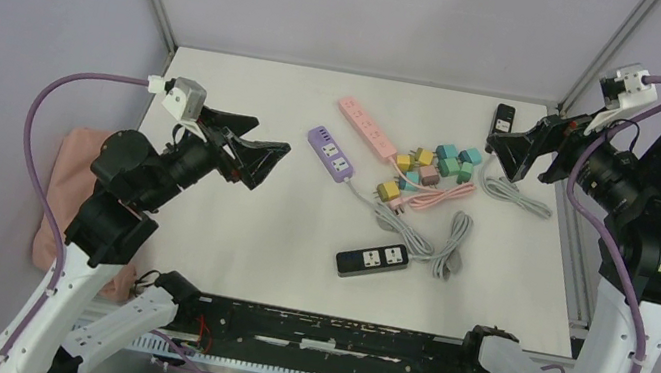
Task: Pull the plug off the socket
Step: Reset both arms
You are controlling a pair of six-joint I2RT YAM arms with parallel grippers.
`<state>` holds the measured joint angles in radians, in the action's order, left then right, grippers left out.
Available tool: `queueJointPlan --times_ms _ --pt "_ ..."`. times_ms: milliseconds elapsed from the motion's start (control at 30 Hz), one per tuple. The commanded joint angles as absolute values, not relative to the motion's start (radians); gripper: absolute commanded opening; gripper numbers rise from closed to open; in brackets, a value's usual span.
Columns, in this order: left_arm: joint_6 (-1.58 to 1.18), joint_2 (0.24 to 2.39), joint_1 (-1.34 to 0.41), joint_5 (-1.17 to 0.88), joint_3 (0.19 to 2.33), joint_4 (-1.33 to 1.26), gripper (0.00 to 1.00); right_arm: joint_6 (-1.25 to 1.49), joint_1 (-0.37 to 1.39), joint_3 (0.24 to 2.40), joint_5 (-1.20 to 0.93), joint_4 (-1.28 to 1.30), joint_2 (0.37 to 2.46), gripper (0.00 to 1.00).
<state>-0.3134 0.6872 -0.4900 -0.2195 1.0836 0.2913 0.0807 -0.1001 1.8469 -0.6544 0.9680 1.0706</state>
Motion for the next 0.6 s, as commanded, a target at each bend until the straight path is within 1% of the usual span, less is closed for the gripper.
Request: queueJointPlan --times_ms 0,567 --pt "-0.295 0.68 -0.485 -0.239 1.101 0.275 0.99 0.073 -0.104 1.857 -0.656 0.966 1.06 1.0" --pt "-0.294 0.682 -0.485 -0.238 1.1 0.276 0.99 0.065 -0.104 1.86 -0.645 0.969 1.058 1.0"
